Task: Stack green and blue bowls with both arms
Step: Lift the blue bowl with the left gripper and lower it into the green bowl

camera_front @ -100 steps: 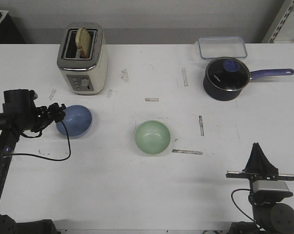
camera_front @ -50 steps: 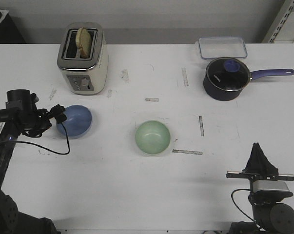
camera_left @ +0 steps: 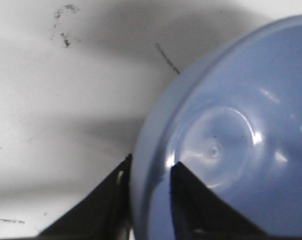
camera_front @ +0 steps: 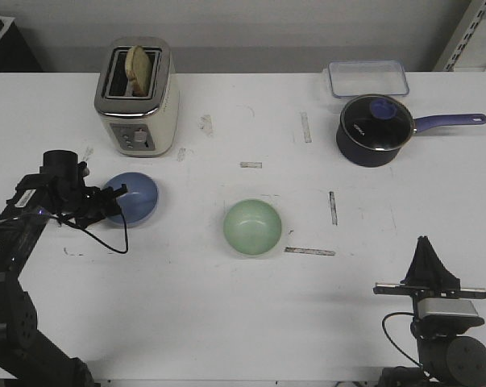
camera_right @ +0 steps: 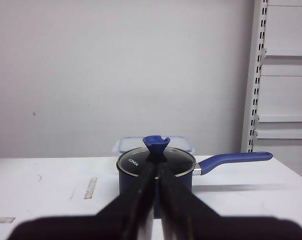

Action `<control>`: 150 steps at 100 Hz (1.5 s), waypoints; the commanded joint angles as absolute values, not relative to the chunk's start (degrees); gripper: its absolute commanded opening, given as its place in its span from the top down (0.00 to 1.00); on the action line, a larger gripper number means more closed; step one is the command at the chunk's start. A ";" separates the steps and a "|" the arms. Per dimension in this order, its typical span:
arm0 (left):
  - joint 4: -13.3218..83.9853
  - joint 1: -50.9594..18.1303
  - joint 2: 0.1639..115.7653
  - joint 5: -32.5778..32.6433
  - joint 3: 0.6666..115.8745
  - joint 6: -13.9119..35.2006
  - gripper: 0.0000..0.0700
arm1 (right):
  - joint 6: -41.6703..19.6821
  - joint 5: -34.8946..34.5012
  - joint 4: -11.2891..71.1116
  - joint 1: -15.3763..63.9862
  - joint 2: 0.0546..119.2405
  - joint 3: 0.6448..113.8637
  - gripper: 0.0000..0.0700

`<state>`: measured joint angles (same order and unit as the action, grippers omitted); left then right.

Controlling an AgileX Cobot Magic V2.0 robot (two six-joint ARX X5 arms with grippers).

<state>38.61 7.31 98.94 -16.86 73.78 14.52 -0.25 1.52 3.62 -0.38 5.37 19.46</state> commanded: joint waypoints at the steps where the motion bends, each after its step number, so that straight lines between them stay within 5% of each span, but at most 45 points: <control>1: 38.48 7.31 99.61 -16.99 74.94 14.15 1.00 | -0.12 1.50 3.01 -0.34 5.23 19.66 1.00; 45: 41.28 3.77 92.31 -17.08 78.35 14.66 1.00 | -0.12 1.50 3.01 -0.34 5.23 19.66 1.00; 83: 30.96 -16.14 92.33 -19.84 83.20 22.33 1.00 | -0.12 1.48 3.01 -0.34 5.23 19.66 1.00; 107: 25.54 -28.60 94.70 -19.81 83.20 22.55 1.00 | -0.12 1.50 3.01 -0.34 5.23 19.66 1.00; 150: 29.06 -33.47 99.37 -19.00 83.20 21.98 1.00 | -0.12 1.48 3.01 -0.34 5.23 19.66 1.00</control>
